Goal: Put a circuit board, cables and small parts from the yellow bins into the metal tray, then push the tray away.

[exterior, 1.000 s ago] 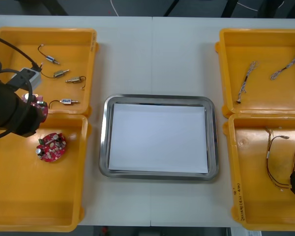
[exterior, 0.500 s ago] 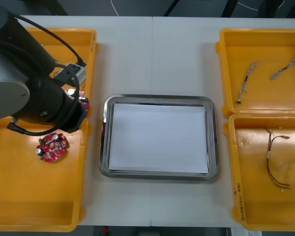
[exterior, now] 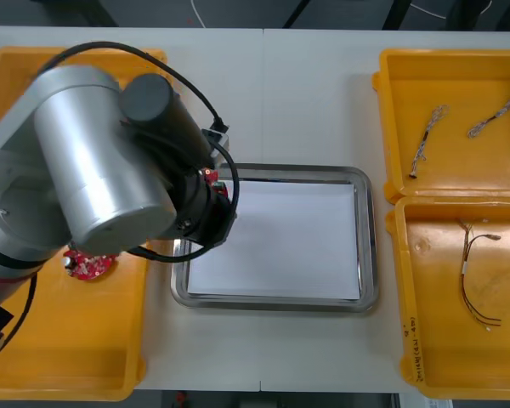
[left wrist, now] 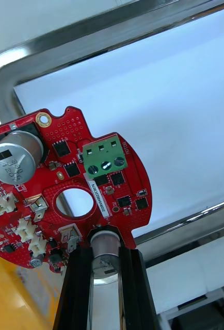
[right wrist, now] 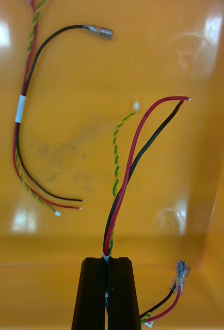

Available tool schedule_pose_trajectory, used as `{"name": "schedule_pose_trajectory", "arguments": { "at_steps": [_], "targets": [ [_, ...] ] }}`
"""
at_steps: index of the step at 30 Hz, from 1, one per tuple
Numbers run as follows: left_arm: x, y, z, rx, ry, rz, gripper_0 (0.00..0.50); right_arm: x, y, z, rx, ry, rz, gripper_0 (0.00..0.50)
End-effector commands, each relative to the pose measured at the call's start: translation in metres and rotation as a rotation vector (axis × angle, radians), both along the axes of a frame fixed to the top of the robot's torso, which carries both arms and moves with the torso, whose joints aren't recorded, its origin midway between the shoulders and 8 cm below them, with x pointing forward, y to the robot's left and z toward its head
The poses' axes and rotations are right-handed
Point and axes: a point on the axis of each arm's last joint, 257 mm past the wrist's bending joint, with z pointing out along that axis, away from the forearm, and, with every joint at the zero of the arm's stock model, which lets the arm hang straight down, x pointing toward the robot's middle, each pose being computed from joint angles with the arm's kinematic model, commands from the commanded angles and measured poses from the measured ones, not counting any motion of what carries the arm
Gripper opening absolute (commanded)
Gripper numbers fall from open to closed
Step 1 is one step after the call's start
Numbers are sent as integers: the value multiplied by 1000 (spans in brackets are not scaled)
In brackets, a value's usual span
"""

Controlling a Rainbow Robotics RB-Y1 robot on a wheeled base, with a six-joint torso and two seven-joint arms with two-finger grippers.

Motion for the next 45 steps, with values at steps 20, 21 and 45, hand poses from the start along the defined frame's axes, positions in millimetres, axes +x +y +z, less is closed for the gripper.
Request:
{"name": "schedule_pose_trajectory", "arguments": {
  "at_steps": [20,21,45],
  "targets": [
    [-4,-45,-71,-52,104,212,1,18,26,141,-115,-86,214,0],
    [-5,-46,-72,-53,104,210,2,18,26,143,-120,-87,220,0],
    [-15,-45,-119,-40,147,218,1,29,115,147,-135,-118,533,0]
  ]
}}
